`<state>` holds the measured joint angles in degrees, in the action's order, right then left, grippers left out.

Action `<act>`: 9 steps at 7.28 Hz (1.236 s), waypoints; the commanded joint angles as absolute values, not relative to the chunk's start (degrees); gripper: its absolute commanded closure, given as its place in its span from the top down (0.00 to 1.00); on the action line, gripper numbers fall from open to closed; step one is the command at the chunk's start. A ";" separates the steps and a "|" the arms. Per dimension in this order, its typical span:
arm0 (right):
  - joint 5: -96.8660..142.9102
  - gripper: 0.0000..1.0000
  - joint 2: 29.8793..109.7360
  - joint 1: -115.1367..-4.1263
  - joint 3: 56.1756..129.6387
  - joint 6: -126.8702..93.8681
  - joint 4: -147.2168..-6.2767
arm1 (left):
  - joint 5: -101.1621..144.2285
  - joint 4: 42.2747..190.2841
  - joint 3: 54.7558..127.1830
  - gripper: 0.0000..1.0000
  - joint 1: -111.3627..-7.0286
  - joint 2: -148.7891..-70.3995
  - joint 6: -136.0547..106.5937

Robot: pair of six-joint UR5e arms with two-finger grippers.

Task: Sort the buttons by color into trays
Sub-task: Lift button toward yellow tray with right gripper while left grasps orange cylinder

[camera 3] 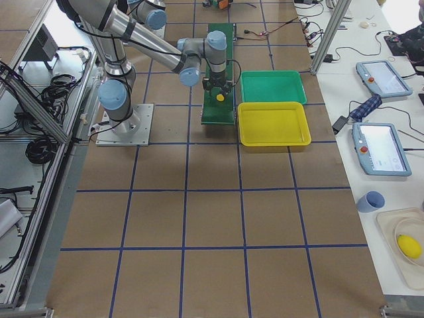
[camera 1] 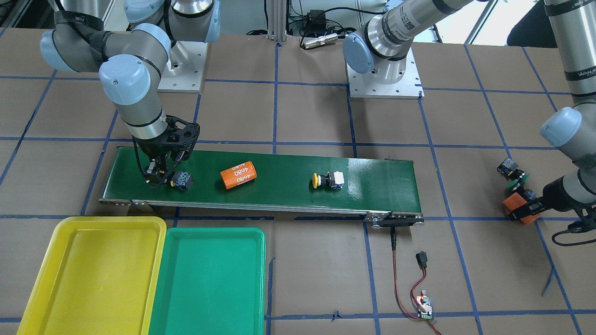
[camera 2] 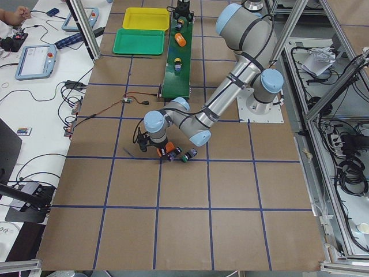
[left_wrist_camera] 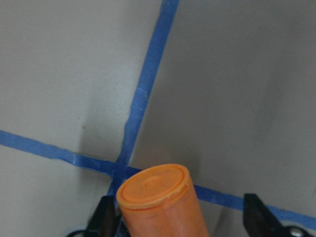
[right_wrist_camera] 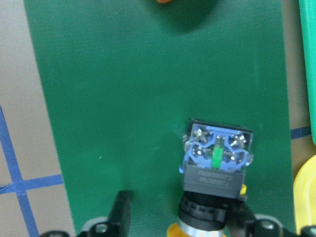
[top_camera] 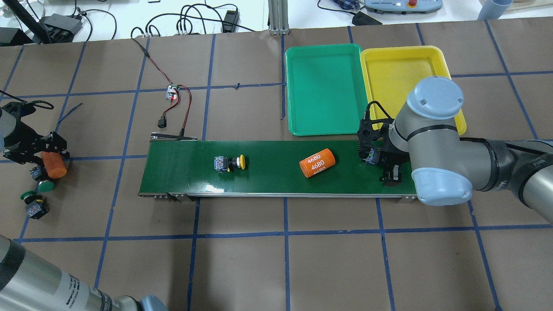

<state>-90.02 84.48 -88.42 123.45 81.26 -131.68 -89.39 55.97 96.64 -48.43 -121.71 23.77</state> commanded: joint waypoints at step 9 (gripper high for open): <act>-87.72 0.15 72.80 -71.57 107.50 111.83 -129.19 | -87.36 74.98 102.62 0.00 -72.03 -102.59 -29.64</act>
<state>-88.26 76.11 -75.84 109.24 103.10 -129.12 -87.73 73.96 99.08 -66.78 -105.75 -19.44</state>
